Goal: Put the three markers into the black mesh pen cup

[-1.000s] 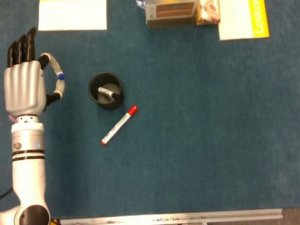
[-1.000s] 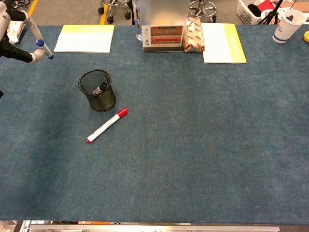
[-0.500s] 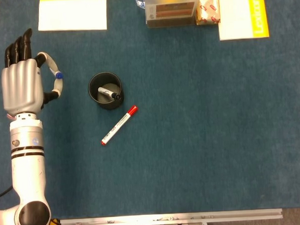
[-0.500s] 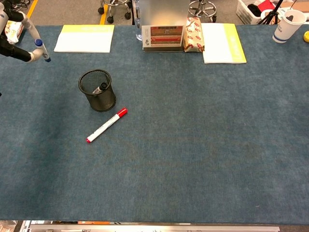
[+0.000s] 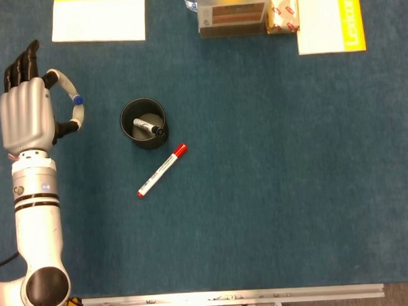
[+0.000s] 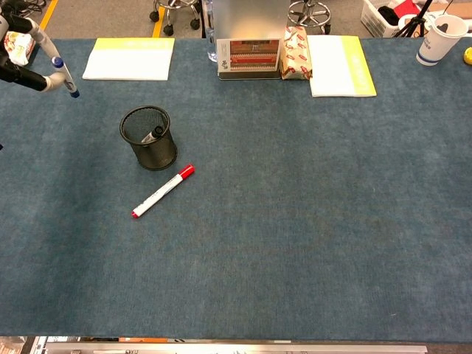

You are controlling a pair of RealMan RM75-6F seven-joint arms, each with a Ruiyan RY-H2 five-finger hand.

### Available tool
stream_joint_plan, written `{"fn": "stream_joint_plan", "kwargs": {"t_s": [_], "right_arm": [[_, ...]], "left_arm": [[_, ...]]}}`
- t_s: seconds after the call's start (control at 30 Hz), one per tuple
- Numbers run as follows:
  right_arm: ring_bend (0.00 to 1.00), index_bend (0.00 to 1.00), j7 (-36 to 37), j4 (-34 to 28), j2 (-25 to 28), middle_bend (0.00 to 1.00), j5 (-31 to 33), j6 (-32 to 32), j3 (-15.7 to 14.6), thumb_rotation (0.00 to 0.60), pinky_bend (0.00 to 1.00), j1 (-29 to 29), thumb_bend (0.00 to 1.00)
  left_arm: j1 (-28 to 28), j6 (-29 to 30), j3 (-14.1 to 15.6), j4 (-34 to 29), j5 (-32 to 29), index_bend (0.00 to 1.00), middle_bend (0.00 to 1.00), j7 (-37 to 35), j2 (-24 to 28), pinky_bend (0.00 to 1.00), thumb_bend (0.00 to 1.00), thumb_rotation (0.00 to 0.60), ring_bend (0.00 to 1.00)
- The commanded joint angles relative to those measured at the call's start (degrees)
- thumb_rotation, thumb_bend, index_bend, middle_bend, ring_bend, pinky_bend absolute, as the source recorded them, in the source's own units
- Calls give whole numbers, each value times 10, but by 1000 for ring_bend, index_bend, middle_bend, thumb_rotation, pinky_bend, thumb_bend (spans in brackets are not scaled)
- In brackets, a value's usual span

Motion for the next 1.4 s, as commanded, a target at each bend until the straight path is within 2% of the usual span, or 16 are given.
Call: {"fn": "stream_joint_plan", "kwargs": {"t_s": [0.03,0.23,0.57,0.93,1.27,1.4], "right_arm": [[109,102,-1,-1,1,188,1,-1,0,600,400,0,0],[109,102,-7,-1,1,188,5,-6,-1,600,400,1,0],[109,102,-17,-3,0,187,12,-19,-3,600,400,3,0],[109,102,-22,-4,1,187,15,-25,-4,600,400,4,0],[109,102,-26,-4,1,187,18,-31,-5,600,394,5,0],[109,102,-26,-5,1,188,19,-32,-5,600,392,5,0]], "left_arm": [[-7,6,-18,-14,-34,605,20,-7,1,70,323,600,0],[-18,3,-51,-36,-99,606,20,-24,8,70,326,600,0],[-30,8,-77,-56,-140,606,20,-65,19,70,327,600,0],[-45,10,-120,-79,-231,611,22,-102,32,70,331,600,0],[-57,-24,-157,-98,-325,611,22,-144,57,70,332,600,0],[-64,-42,-160,-94,-349,611,22,-156,63,70,333,600,0]]}}
